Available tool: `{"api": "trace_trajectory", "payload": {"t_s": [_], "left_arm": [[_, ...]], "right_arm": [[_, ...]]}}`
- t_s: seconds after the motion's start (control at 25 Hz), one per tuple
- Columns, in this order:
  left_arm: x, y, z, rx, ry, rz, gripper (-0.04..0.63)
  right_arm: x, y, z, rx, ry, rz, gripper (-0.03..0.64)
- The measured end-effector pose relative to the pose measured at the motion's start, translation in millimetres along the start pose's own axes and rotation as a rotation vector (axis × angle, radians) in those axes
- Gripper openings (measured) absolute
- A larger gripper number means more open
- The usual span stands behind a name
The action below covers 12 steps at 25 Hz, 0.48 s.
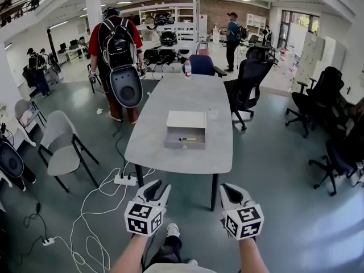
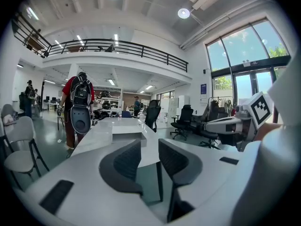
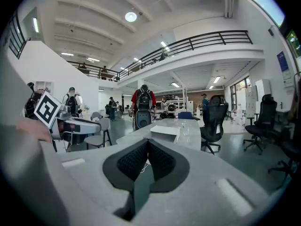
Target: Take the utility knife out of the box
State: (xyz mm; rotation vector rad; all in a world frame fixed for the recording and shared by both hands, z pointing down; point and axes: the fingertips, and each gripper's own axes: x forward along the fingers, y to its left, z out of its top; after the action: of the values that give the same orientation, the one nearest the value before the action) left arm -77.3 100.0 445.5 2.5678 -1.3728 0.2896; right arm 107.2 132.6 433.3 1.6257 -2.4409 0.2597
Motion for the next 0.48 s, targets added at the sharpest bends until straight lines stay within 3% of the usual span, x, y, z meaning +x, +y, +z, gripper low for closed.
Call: {"api": "trace_trajectory", "payload": {"t_s": [0.48], "left_arm": [[78.9, 53.7, 18.8, -0.021, 0.005, -0.021, 0.166]], "right_arm": [[86.3, -34.7, 12.9, 0.002, 0.031, -0.012, 0.005]]}}
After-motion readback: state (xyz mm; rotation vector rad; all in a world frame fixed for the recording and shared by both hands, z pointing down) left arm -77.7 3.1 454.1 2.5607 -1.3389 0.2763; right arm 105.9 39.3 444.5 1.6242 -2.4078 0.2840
